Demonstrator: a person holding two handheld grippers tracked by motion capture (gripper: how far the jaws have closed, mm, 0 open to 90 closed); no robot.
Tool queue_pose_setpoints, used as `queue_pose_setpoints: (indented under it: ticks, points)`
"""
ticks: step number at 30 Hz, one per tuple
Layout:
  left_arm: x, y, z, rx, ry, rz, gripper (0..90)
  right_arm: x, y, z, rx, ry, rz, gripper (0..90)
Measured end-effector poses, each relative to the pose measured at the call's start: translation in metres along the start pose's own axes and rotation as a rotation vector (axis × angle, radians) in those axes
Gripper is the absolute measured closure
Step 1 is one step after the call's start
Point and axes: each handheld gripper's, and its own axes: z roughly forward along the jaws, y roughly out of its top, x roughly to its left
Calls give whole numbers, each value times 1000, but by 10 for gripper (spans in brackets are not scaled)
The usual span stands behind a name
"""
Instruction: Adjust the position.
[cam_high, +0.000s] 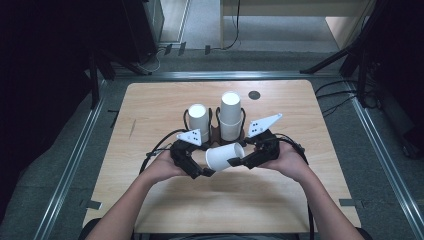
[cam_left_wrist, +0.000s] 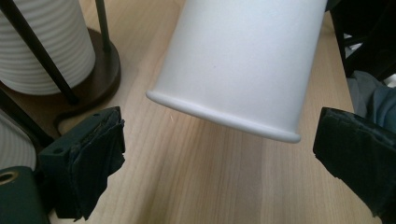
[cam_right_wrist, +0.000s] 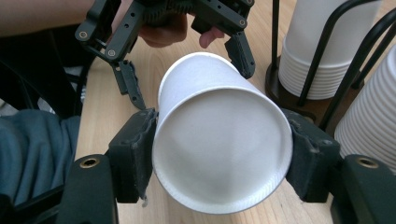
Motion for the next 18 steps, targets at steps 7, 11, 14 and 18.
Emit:
queue_pose_setpoints:
  ticks: [7,11,14,18]
  points:
    - [-1,1,-1,-39,-8,-2,32,1,3,-3,-25,6,5,341]
    - [-2,2,2,-37,-18,15,59,1,4,-2,-39,14,5,341]
    - [-4,2,2,-45,-24,29,63,2,6,0,-52,31,12,341]
    - [-5,2,-2,-60,-38,52,195,4,8,9,-57,72,21,343]
